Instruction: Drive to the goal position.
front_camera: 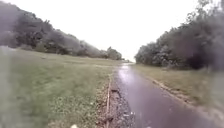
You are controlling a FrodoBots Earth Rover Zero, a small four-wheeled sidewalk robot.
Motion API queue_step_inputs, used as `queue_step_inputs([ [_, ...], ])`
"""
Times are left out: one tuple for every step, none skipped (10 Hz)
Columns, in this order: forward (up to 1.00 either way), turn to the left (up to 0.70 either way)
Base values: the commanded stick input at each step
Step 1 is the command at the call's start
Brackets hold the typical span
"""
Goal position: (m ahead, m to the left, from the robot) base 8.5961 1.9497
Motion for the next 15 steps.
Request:
queue_step_inputs([
  [0.70,-0.06],
  [0.70,-0.11],
  [0.70,-0.25],
  [0.70,-0.29],
  [0.70,-0.35],
  [0.70,-0.35],
  [0.70,-0.35],
  [0.70,-0.35],
  [0.70,-0.35],
  [0.70,-0.35],
  [0.70,-0.35],
  [0.70,-0.35],
  [0.70,-0.34],
  [0.70,-0.11],
  [0.70,-0.06],
])
